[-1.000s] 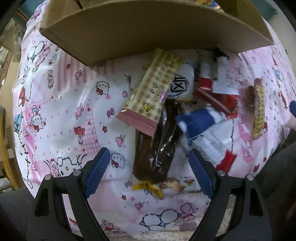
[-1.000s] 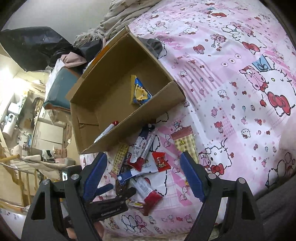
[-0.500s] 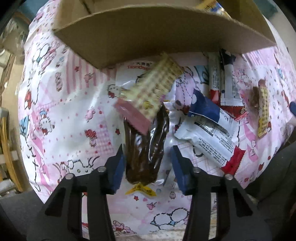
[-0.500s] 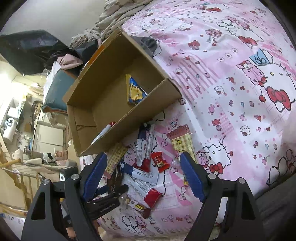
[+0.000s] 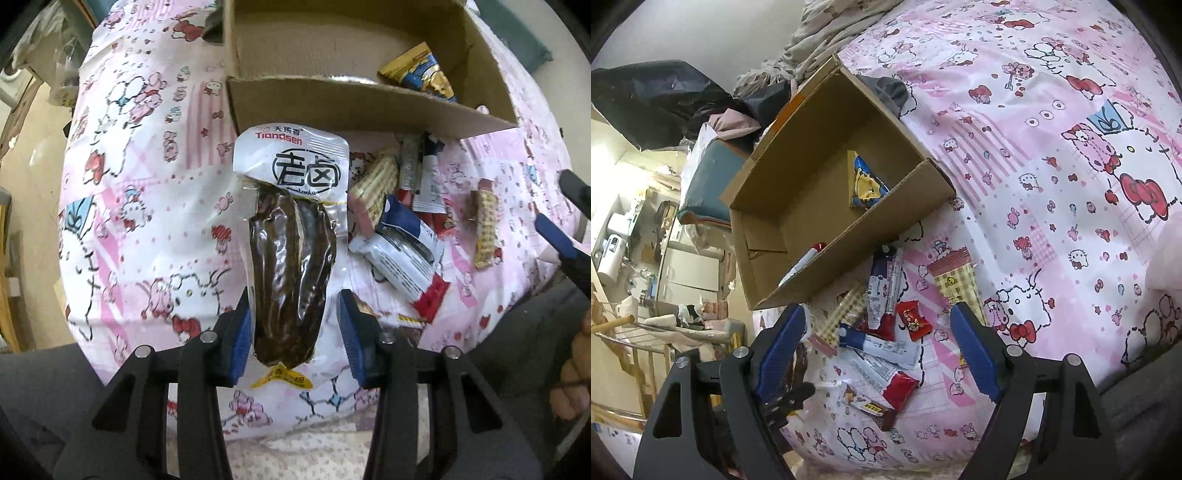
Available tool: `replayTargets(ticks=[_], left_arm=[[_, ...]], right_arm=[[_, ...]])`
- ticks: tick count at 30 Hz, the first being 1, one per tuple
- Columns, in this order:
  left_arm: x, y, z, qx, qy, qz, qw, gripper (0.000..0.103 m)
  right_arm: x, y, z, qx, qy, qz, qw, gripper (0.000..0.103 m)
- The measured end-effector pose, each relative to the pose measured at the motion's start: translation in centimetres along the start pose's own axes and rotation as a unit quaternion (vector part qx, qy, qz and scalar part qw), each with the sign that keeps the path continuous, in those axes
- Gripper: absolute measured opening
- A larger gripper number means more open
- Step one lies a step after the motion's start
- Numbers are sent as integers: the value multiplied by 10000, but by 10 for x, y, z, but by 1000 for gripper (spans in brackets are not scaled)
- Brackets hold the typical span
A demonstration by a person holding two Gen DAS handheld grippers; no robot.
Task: Organize snacks
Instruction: 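Grasp the brown Tiandsen bag with left tool while right grasps the wafer bar, then carry the Tiandsen bag into the box with left tool while right carries wafer bar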
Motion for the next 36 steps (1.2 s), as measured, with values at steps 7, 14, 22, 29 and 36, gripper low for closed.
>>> replayTargets(ticks=[7, 14, 22, 29, 36], left_arm=[[-33, 52, -10, -303, 59, 397, 9987, 38], [-27, 52, -23, -502, 352, 617, 9962, 38], [-26, 49, -25, -554, 438, 703, 9950, 38], [-25, 51, -23, -697, 449, 717, 9940, 38], [-27, 53, -17, -461, 280, 848, 9949, 38]], right_arm=[[4, -1, 9, 94, -196, -102, 9997, 83], [16, -28, 23, -743, -176, -591, 9953, 72], [2, -78, 5, -2129, 935, -989, 9675, 48], [7, -39, -15, -1696, 1046, -44, 9799, 27], [-2, -12, -32, -1023, 1072, 142, 9889, 27]])
Point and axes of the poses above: each gripper's, at about its wrist camera, not at the fingertips, and y roughly against the way its jaws point, z to its right, x to its top, the point moved 3 cm from there along -y, roughly the way its jaws point, and after that the axes turned 11 degrees about -x, right-handed, at the moved point
